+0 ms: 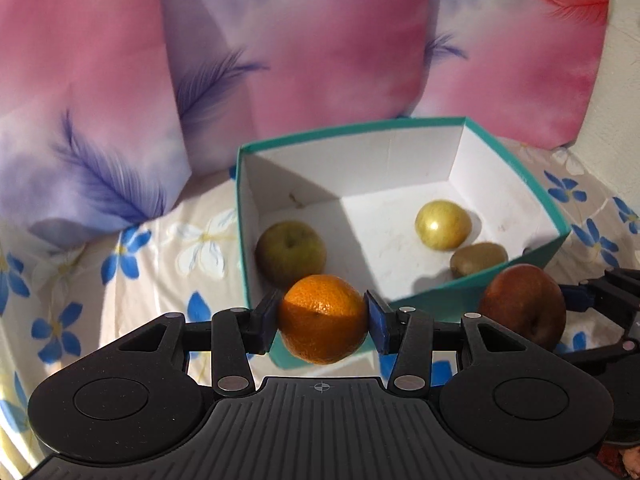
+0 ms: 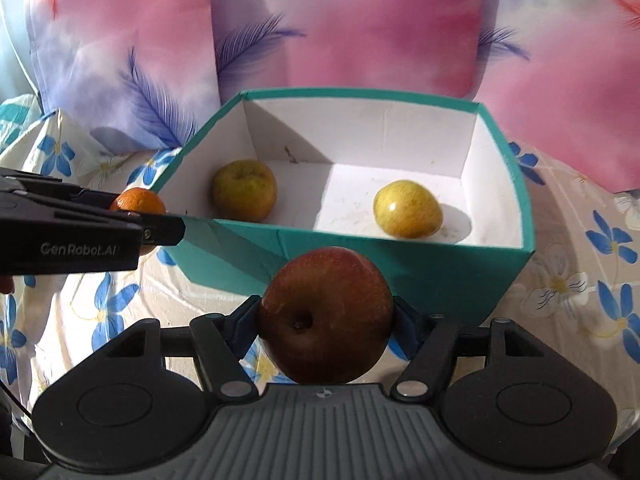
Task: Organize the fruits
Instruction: 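Lower the tangerine into the teal box and open the left tool while the right tool carries the apple, then lower the red apple into the teal box and open the right tool, then move both tools to the fruit beside the box and grasp a second tangerine with the left tool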
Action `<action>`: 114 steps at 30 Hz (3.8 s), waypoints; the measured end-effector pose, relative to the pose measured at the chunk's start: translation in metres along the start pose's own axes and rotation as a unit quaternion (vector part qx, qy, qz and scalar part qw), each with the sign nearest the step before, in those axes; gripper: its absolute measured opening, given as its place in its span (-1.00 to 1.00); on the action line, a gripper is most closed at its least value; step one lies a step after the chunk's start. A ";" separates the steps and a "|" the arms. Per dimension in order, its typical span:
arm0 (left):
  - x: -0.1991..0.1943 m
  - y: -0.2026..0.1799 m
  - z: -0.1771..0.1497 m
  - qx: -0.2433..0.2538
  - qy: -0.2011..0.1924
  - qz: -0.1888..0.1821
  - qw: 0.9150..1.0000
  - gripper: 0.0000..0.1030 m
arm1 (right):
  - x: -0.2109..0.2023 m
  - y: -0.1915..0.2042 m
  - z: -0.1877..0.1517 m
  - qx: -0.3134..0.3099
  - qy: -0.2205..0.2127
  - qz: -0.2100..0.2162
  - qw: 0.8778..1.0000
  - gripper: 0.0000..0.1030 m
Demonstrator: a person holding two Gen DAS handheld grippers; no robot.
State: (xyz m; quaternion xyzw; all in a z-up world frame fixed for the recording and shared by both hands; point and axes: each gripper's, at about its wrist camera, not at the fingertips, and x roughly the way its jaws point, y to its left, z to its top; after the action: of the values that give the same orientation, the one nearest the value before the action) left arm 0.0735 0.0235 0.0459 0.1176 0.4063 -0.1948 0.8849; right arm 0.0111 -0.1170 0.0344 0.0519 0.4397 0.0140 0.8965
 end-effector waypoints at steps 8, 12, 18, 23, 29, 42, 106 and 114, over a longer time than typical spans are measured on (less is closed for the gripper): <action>0.040 -0.015 0.031 -0.004 0.009 0.004 1.000 -0.04 | -0.023 -0.025 0.012 0.037 -0.048 -0.037 0.997 0.32; 0.065 -0.021 0.034 -0.002 0.029 0.012 1.000 -0.04 | -0.026 -0.031 0.014 0.043 -0.059 -0.047 0.996 0.32; 0.099 -0.022 0.030 -0.003 0.064 0.018 0.998 -0.04 | -0.025 -0.039 0.016 0.049 -0.073 -0.056 0.995 0.32; 0.115 -0.023 0.022 -0.003 0.087 0.018 0.996 -0.03 | -0.019 -0.044 0.020 0.048 -0.082 -0.064 0.993 0.32; 0.121 -0.019 0.020 -0.015 0.102 0.010 0.995 -0.02 | -0.012 -0.046 0.026 0.046 -0.087 -0.062 0.993 0.32; 0.058 -0.014 0.019 -0.027 0.032 0.031 0.999 0.70 | -0.001 -0.048 0.034 0.048 -0.077 -0.054 0.994 0.32; -0.026 -0.056 -0.101 0.013 0.054 -0.004 0.998 0.72 | -0.061 -0.016 -0.011 0.032 -0.113 -0.077 0.990 0.53; -0.019 -0.073 -0.126 0.022 0.091 -0.016 0.996 0.48 | -0.072 -0.014 -0.031 0.022 -0.105 -0.069 0.992 0.54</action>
State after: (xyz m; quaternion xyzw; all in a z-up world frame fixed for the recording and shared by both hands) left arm -0.0550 0.0089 -0.0239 0.1478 0.4822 -0.2070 0.8383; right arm -0.0583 -0.1331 0.0709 0.0423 0.3462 -0.0629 0.9351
